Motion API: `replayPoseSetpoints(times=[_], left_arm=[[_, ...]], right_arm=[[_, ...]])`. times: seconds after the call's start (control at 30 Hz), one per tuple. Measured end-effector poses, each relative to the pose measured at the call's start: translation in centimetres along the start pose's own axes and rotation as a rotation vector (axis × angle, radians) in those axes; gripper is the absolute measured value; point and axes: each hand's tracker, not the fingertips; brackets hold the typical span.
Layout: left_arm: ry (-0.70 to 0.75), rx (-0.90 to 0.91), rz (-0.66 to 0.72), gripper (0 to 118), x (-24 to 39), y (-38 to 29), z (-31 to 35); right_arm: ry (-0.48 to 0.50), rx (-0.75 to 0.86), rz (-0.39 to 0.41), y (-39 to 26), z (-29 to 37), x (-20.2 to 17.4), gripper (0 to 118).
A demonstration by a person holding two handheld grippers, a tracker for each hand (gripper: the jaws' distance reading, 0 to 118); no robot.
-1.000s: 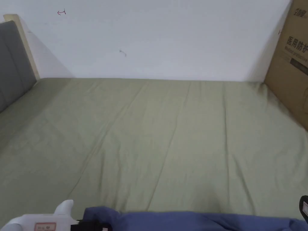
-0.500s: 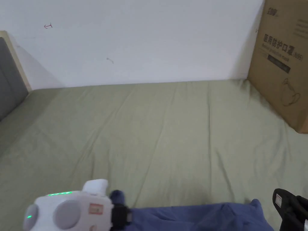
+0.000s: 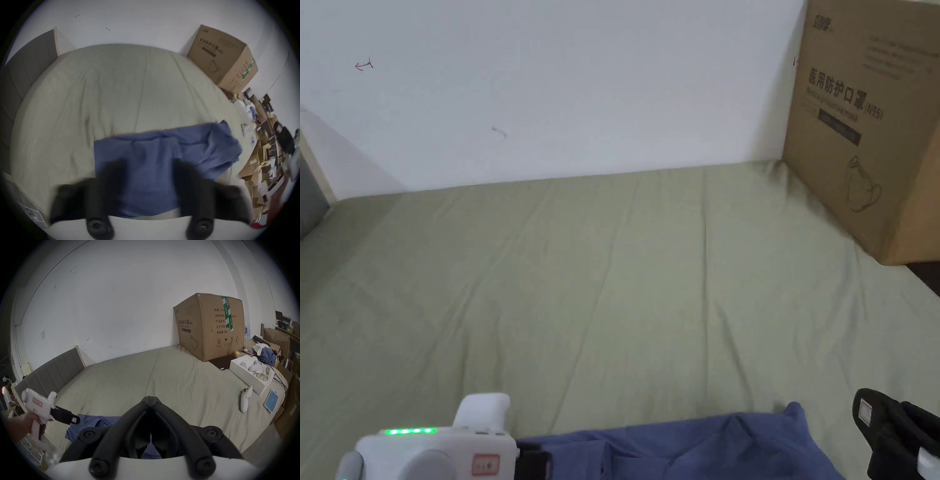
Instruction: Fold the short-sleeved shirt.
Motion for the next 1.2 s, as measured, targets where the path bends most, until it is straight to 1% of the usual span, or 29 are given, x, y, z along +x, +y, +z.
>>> replayPoseSetpoints(times=[0.03, 0.07, 0.17, 0.23, 0.3, 0.33, 0.37, 0.5, 0.57, 0.6, 0.63, 0.7, 0.77, 0.8, 0.83, 0.87, 0.9, 0.93, 0.97, 1.07, 1.1, 1.2], left_arm=[[0.044, -0.028, -0.017, 0, 0.3, -0.6, -1.2], [0.046, -0.014, -0.018, 0, 0.5, -1.1, -2.2], [-0.053, -0.059, -0.064, 0, 2.2, -2.1, -5.2], [-0.042, -0.074, -0.086, 0, 4.6, -2.4, -6.0], [-0.079, -0.105, -0.102, 0, 6.4, -2.6, -6.9], [-0.127, -0.112, -0.112, 0, 8.3, -2.4, -6.4], [-0.151, -0.112, -0.114, 0, 8.7, -2.4, -6.3], [-0.418, -0.136, -0.067, 0, 11.1, -1.9, -5.0], [-0.594, -0.117, 0.018, 0, 10.3, -1.4, -4.0], [-0.652, -0.094, 0.078, 0, 9.4, -0.8, -2.9], [-0.675, -0.058, 0.125, 0, 8.3, -0.4, -1.9], [-0.676, 0.009, 0.172, 0, 5.6, 0.3, 0.0], [-0.678, 0.054, 0.193, 0, 2.1, 1.1, 2.2], [-0.666, 0.06, 0.188, 3, 0.3, 1.2, 2.9], [-0.65, 0.074, 0.19, 13, -1.3, 1.2, 3.4], [-0.632, 0.085, 0.195, 43, -3.2, 1.3, 4.0], [-0.621, 0.086, 0.21, 76, -5.3, 1.1, 4.1], [-0.615, 0.08, 0.238, 105, -7.3, 0.7, 4.0], [-0.619, 0.051, 0.272, 117, -8.9, 0.4, 3.6], [-0.674, -0.013, 0.344, 118, -13.1, -0.9, 2.1], [-0.696, -0.039, 0.404, 118, -14.6, -1.5, 1.0], [-0.766, -0.054, 0.537, 118, -15.8, -1.8, -1.0]], right_arm=[[0.001, -0.005, -0.005, -0.2, -0.1, 0.1, 0], [0.002, -0.009, -0.008, -0.2, -0.1, 0.1, 0], [0.006, -0.021, -0.008, -0.3, -0.2, 0.0, 0], [0.008, -0.028, -0.004, -0.3, -0.3, -0.1, 0], [0.011, -0.034, -0.004, -0.3, -0.4, -0.2, 0], [0.014, -0.037, -0.006, -0.4, -0.4, -0.3, 0], [0.016, -0.038, -0.007, -0.4, -0.5, -0.4, 0], [0.03, -0.047, -0.011, -0.4, -0.5, -0.8, 0], [0.041, -0.047, -0.001, -0.3, -0.6, -1.0, 0], [0.044, -0.047, 0.008, -0.3, -0.6, -1.1, 0], [0.045, -0.047, 0.015, -0.2, -0.6, -1.1, 0], [0.046, -0.045, 0.016, -0.1, -0.7, -1.2, 0], [0.053, -0.048, 0.009, 0.0, -0.8, -1.2, 0], [0.054, -0.05, 0.008, 0.0, -0.9, -1.3, 0], [0.054, -0.052, 0.007, 0.0, -1.0, -1.4, 0], [0.054, -0.053, 0.007, 0.0, -1.0, -1.5, 0], [0.056, -0.055, 0.008, 0.0, -1.0, -1.6, 0], [0.059, -0.057, 0.011, 0.1, -1.1, -1.7, 0], [0.06, -0.059, 0.018, 0.1, -1.1, -1.9, 0], [0.062, -0.066, 0.038, 0.2, -1.3, -2.4, 0], [0.063, -0.068, 0.043, 0.2, -1.4, -2.6, 0], [0.061, -0.078, 0.045, 0.2, -1.7, -2.8, 0]])
